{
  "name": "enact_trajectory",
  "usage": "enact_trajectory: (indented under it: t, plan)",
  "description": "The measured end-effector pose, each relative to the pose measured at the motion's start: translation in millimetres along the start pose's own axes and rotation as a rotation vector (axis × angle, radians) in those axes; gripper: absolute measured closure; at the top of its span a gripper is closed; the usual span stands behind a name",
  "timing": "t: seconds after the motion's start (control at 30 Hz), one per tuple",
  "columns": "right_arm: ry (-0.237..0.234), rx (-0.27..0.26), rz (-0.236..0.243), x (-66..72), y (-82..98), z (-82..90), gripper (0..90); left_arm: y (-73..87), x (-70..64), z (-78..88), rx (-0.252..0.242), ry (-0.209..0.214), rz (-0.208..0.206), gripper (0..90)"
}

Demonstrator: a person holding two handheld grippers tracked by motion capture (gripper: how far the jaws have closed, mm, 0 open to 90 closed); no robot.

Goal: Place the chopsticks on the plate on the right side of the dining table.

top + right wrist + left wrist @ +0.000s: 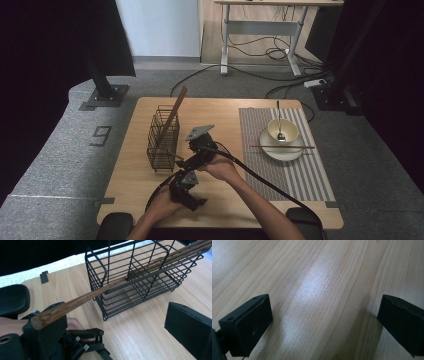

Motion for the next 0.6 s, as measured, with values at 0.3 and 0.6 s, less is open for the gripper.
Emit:
enact_trajectory:
  t: [0.3,0.6]
  plan:
    - [0.076,-0.036,-0.036,-18.6,-8.8,4.0,11.3,-0.1,0.2,0.1,0.001,-0.002,-0.001,0.0]
    - [0.105,-0.051,-0.059,-28.9,-15.8,-1.6,21.6,0.0,0.3,0.2,0.002,-0.002,-0.004,0.0]
Point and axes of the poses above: each handheld gripper's, and its own axes: z roughly backward along the jaws, y roughly out of its underside, x roughly to its left, the point moved 7 cm from there along -z, roughly forward along the jaws, and after that the axes turned 11 degrees about y, right-handed, at the moved point
